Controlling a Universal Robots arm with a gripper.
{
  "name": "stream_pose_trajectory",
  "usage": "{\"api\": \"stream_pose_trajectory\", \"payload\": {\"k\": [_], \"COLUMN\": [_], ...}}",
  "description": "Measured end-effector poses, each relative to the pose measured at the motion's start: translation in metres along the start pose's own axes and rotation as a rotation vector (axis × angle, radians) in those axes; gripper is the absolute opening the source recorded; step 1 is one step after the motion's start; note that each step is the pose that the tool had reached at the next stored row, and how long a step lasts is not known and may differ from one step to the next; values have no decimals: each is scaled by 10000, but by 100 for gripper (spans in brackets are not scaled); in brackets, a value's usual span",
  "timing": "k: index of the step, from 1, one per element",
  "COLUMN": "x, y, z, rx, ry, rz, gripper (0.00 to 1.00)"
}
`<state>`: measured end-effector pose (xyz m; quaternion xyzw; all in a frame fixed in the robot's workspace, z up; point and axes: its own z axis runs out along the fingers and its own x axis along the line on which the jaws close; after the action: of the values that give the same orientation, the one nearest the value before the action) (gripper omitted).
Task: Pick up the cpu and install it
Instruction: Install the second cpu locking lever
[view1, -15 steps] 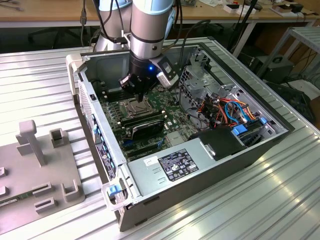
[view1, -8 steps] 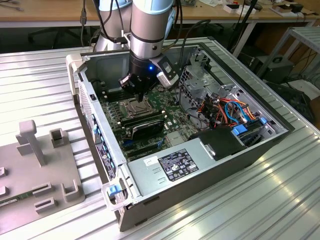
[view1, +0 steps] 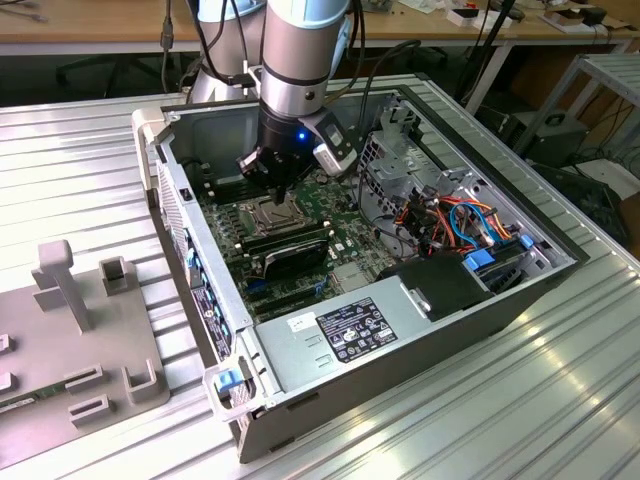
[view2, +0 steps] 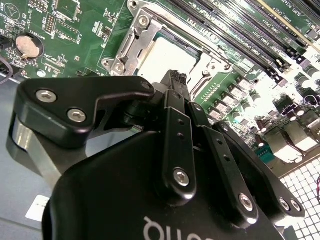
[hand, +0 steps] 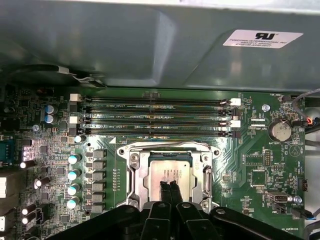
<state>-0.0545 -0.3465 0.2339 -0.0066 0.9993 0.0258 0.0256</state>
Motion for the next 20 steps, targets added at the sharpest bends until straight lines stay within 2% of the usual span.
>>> {"api": "stream_pose_trajectory", "payload": {"k": [10, 20], "x": [-1, -41], "y": [0, -35], "z": [0, 1], "rx": [-2, 1], "ry": [109, 111], "rz": [4, 97], "gripper": [11, 11]}}
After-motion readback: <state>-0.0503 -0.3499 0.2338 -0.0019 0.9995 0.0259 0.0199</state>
